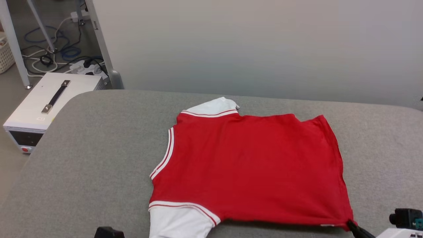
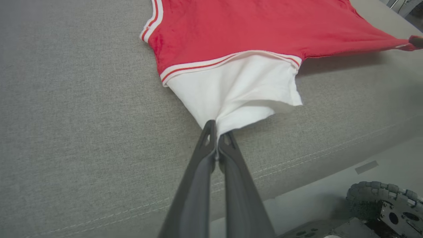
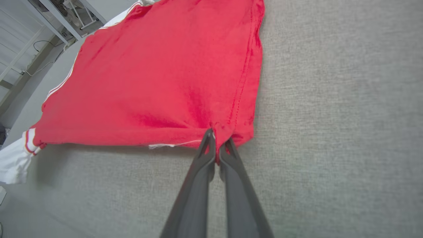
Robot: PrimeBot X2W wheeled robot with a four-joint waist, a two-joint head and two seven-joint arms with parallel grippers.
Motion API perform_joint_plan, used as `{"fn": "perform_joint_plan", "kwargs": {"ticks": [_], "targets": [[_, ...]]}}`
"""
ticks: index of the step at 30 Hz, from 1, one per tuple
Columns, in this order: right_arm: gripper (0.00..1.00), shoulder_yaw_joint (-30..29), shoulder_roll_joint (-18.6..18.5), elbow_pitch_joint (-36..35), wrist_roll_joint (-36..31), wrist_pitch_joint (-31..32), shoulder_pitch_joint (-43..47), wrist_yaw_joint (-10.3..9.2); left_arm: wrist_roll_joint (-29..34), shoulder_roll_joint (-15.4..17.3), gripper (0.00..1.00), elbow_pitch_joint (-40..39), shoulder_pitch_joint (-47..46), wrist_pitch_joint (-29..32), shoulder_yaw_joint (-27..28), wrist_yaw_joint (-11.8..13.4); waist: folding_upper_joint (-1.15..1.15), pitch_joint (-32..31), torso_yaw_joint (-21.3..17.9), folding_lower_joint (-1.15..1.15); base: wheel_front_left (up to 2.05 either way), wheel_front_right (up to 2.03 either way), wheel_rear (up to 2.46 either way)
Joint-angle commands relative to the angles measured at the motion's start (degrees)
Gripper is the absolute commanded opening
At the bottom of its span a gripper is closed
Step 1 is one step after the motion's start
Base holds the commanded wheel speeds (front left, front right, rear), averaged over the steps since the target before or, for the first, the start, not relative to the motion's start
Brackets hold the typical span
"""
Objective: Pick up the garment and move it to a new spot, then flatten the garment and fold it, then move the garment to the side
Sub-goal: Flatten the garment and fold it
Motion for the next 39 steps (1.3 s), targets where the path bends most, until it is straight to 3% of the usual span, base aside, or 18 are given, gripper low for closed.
{"fn": "perform_joint_plan", "kwargs": {"ticks": [1,11,19,29,39], "targets": [[0.00,-0.40,-0.40,-1.22,0.51,1.00,1.95,-0.06,-0.71,1.06,0.00,-1.41,1.94,0.75,-0.21,0.22,0.00,-0.86,-0.14,0.01,0.00,0.00,0.00],[0.00,-6.35,-2.44,-11.34,1.65,12.77,13.54,-0.06,-4.02,6.60,0.00,-10.95,8.58,5.02,-0.36,0.47,0.00,-0.74,-0.04,0.01,0.00,0.00,0.00],[0.00,-15.44,-0.43,-20.45,-1.86,20.07,16.41,-0.06,-3.45,7.55,0.00,-15.40,5.56,3.35,2.50,1.32,0.00,1.19,-0.55,0.01,0.00,0.00,0.00],[0.00,-25.03,5.05,-28.23,-8.37,30.76,10.60,-0.06,-1.75,6.59,0.00,-15.07,-8.52,7.38,2.99,-0.42,0.00,7.65,-1.57,0.01,0.00,0.00,0.00],[0.00,-26.68,10.29,-23.49,-16.46,37.88,-1.89,-0.06,-1.23,3.55,0.00,-3.65,-22.07,10.91,0.56,-2.25,0.00,14.79,-3.02,0.01,0.00,0.00,0.00]]}}
